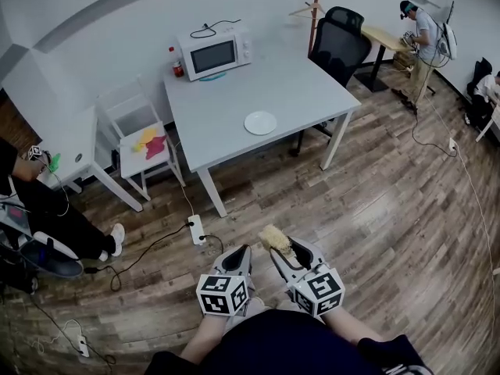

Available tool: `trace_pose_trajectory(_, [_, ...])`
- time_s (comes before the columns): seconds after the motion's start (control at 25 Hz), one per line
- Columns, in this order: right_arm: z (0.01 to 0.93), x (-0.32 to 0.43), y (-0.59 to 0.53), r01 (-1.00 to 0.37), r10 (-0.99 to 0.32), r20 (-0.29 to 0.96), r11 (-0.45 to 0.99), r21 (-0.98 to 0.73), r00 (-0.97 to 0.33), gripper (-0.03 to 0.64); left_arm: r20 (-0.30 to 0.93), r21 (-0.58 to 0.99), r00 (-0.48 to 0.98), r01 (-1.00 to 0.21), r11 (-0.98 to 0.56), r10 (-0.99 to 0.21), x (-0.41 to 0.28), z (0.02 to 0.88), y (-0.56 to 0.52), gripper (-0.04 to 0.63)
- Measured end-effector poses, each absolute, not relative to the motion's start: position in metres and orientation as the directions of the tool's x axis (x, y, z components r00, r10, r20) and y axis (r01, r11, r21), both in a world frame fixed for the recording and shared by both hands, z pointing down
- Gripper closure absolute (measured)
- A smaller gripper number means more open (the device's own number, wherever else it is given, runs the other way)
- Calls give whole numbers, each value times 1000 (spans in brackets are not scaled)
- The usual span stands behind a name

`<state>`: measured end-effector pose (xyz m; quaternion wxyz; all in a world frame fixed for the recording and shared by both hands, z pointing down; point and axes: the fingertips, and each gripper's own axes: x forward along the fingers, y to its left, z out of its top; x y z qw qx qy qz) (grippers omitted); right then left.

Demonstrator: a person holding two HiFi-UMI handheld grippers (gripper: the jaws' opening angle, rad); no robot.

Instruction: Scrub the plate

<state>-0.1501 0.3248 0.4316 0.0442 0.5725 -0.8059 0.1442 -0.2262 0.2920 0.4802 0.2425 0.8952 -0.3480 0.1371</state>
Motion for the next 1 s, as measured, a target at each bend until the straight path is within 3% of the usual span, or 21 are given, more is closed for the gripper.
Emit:
trace_pose_trajectory(0.48, [441, -186, 299, -930, -905, 247, 296, -218, -346, 437, 433, 361, 713, -697, -619, -551, -263, 495, 261, 577])
trace_pose_trajectory(1.0, [442, -128, 179, -892, -866, 231, 400, -211, -443, 437, 446, 346, 609, -793, -501, -655, -225, 503, 163, 575])
